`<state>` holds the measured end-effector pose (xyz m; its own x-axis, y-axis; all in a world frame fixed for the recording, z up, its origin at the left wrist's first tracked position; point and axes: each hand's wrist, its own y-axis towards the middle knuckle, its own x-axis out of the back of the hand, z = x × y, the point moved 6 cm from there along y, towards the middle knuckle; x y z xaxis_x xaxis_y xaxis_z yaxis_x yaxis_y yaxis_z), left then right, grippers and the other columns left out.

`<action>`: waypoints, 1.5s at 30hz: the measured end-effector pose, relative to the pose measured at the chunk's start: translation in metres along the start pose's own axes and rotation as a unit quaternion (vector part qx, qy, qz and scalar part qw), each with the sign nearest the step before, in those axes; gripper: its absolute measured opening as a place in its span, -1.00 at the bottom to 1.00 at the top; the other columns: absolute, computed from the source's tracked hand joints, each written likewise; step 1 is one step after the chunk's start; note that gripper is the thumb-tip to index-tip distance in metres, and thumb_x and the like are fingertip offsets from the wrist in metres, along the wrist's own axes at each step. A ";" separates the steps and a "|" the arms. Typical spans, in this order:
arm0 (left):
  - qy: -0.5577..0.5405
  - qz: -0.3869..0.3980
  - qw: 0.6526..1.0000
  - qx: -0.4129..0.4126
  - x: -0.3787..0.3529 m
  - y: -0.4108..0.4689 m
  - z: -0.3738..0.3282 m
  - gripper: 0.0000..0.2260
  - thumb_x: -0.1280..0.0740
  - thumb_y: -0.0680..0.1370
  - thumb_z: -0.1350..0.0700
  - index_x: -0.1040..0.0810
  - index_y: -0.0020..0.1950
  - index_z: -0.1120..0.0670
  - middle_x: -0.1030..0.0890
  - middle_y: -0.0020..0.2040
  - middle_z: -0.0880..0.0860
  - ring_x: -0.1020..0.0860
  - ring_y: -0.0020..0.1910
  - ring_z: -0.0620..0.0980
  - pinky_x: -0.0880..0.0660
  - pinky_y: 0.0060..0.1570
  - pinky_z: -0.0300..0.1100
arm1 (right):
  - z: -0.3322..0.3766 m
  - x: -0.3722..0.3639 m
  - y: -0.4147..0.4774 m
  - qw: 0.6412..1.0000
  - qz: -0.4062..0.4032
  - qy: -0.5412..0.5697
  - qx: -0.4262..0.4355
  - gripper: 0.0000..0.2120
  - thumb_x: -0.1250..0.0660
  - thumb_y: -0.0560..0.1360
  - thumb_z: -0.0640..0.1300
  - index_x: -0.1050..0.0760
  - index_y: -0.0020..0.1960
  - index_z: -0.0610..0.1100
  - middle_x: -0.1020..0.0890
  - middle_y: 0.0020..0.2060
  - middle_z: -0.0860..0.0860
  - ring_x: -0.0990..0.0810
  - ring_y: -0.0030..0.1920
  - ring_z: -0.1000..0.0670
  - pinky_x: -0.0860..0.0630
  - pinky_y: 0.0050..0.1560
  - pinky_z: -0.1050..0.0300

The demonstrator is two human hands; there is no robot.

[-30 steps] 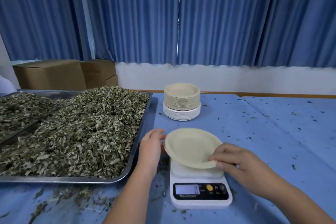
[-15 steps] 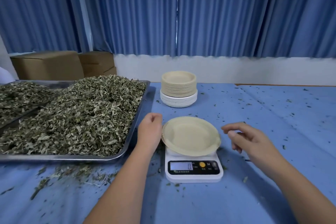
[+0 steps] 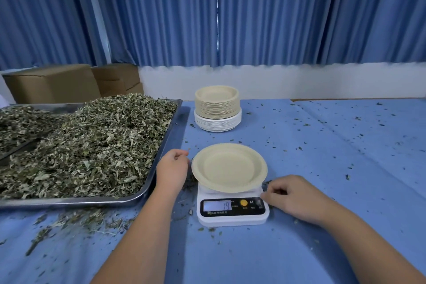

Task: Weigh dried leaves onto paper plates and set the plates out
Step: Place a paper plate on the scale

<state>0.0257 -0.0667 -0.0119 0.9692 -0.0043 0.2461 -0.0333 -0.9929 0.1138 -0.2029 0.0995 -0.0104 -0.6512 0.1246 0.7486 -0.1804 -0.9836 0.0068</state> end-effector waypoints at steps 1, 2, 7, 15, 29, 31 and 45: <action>-0.001 0.005 1.000 0.008 -0.001 0.001 0.002 -0.80 -0.16 0.60 0.20 -0.57 -0.02 0.00 -0.64 -0.08 0.06 -0.59 -0.12 0.19 -0.56 -0.04 0.10 | 0.000 0.000 0.000 1.000 0.003 0.003 -0.002 -0.68 -0.35 0.46 0.08 -0.46 -0.40 -0.04 -0.39 -0.49 0.08 -0.33 -0.46 0.10 -0.38 -0.44 0.27; -0.003 0.007 1.000 0.012 -0.002 0.004 0.003 -0.80 -0.16 0.60 0.19 -0.57 -0.01 0.02 -0.63 -0.11 0.06 -0.59 -0.15 0.18 -0.56 -0.04 0.12 | 0.000 0.000 0.000 1.000 0.004 0.005 -0.005 -0.69 -0.36 0.45 0.09 -0.47 -0.40 -0.02 -0.40 -0.49 0.08 -0.34 -0.47 0.10 -0.38 -0.46 0.29; -0.015 0.009 1.000 0.013 -0.007 0.012 0.003 -0.79 -0.16 0.60 0.18 -0.58 -0.02 0.02 -0.61 -0.14 0.04 -0.58 -0.14 0.08 -0.55 -0.01 0.08 | 0.001 -0.001 0.001 1.000 0.005 0.012 -0.024 -0.68 -0.40 0.41 0.14 -0.47 -0.41 0.00 -0.38 -0.53 0.11 -0.33 -0.49 0.09 -0.32 -0.48 0.26; -0.028 0.012 0.999 0.022 -0.009 0.010 0.007 -0.79 -0.17 0.59 0.18 -0.59 0.02 0.04 -0.62 -0.15 0.01 -0.58 -0.19 0.02 -0.55 -0.10 -0.02 | -0.004 -0.004 0.000 0.996 0.018 0.056 -0.065 -0.65 -0.45 0.36 0.13 -0.45 -0.44 -0.03 -0.35 -0.49 0.07 -0.33 -0.42 0.03 -0.34 -0.46 0.19; -0.038 0.029 0.998 0.027 -0.008 0.011 0.006 -0.81 -0.18 0.60 0.11 -0.58 -0.03 -0.06 -0.63 -0.10 0.02 -0.59 -0.05 0.09 -0.52 0.05 0.06 | 0.001 -0.001 -0.003 0.998 0.004 0.038 -0.048 -0.68 -0.46 0.38 0.11 -0.52 -0.39 -0.06 -0.37 -0.49 0.07 -0.32 -0.46 0.08 -0.32 -0.49 0.26; -0.035 0.029 0.999 0.024 -0.008 0.010 0.006 -0.80 -0.18 0.60 0.10 -0.57 -0.08 -0.09 -0.64 -0.10 0.02 -0.58 -0.05 0.08 -0.52 0.03 0.06 | 0.000 -0.002 -0.003 0.998 0.007 0.040 -0.053 -0.68 -0.47 0.37 0.12 -0.51 -0.41 -0.06 -0.37 -0.49 0.07 -0.32 -0.46 0.08 -0.33 -0.49 0.25; 0.018 0.016 1.000 -0.008 -0.006 0.004 -0.004 -0.81 -0.16 0.62 0.14 -0.56 0.07 0.01 -0.61 0.10 0.02 -0.55 -0.13 -0.06 -0.44 -0.21 -0.17 | 0.004 0.003 -0.002 0.999 0.024 0.006 -0.025 -0.63 -0.38 0.43 0.19 -0.51 -0.40 -0.04 -0.35 -0.49 0.09 -0.29 -0.46 0.11 -0.28 -0.45 0.32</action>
<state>0.0188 -0.0698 -0.0089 0.9580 -0.0321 0.2848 -0.0692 -0.9902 0.1211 -0.2017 0.1012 -0.0060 -0.6683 0.0788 0.7397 -0.1848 -0.9808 -0.0624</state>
